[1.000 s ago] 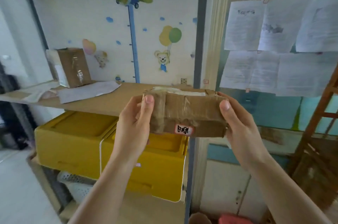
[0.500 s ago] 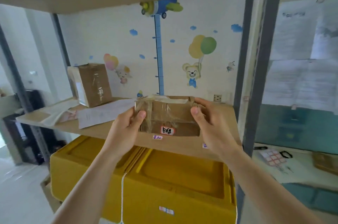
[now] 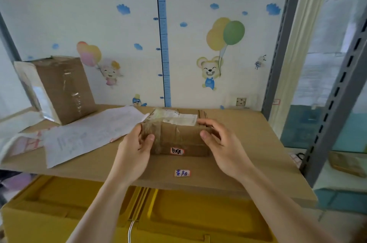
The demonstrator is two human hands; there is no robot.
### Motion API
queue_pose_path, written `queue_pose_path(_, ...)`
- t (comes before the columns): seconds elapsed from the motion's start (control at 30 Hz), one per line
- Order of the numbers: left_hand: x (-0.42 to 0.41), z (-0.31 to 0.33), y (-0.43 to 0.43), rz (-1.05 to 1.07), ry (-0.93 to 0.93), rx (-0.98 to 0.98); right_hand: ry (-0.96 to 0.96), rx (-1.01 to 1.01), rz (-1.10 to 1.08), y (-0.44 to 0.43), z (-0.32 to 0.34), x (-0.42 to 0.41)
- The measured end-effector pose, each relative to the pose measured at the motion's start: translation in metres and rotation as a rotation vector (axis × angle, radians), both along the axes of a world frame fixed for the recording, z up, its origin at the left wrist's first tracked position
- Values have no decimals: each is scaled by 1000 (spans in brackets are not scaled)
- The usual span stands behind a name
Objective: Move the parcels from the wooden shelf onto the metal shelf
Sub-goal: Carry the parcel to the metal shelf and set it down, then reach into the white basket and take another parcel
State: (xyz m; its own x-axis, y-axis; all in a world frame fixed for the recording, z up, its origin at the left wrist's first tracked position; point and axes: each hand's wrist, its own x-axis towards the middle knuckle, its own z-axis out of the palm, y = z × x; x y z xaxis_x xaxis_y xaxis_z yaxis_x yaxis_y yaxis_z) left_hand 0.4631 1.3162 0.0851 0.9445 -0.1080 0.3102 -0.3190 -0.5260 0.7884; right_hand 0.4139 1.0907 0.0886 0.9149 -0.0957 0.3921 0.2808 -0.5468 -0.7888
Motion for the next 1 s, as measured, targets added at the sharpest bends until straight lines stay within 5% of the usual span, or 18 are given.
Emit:
queue_pose_path(0.2, -55, 30, -36, 93, -408, -93, -159, -26, -26, -17, 17, -46)
queue_pose_path(0.33, -107, 48, -114, -300, -519, -191, -291, -12, -51, -64, 39, -119)
queue_pose_path(0.47, -175, 54, -223, -680, -583, -323, -524, -54, -295, -157, 52, -217)
queue_pose_path(0.63, -278, 55, -389, -993, -517, -465, -448, -244, -616, -299, 55, -369)
queue_pose_path(1.0, -472, 55, -661, -1421, -279, -517, -384, -244, -1065, -488, 54, -612)
